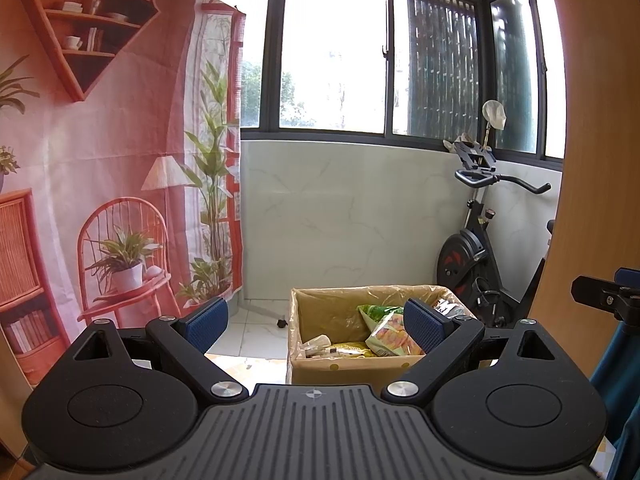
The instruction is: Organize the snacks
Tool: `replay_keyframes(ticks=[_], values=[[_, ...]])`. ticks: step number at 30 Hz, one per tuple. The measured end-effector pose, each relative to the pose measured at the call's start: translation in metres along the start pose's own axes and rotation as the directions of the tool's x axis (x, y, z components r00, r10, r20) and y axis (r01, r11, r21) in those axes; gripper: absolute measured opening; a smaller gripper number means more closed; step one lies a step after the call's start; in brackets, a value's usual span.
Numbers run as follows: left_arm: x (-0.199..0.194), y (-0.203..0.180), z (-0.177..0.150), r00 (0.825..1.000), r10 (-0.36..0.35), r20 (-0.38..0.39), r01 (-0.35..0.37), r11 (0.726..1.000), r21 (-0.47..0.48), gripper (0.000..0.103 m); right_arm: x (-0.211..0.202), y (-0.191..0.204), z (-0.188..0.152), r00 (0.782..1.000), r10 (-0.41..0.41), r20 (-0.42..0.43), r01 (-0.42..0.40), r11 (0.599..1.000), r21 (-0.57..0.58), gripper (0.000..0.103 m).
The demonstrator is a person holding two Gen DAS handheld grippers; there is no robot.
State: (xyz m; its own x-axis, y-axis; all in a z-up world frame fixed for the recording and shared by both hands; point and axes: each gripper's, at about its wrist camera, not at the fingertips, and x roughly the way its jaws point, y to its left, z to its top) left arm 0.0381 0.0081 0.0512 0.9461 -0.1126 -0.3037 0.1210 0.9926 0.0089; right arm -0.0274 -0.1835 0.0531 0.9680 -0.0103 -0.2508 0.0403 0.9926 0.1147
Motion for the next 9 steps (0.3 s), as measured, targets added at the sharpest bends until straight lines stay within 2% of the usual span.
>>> replay_keyframes(ticks=[9], values=[[0.0010, -0.0012, 0.0008, 1.000, 0.000, -0.003, 0.000, 1.000, -0.004, 0.096, 0.0008, -0.0002, 0.0009, 1.000, 0.001, -0.004, -0.001, 1.000, -0.002, 0.103]])
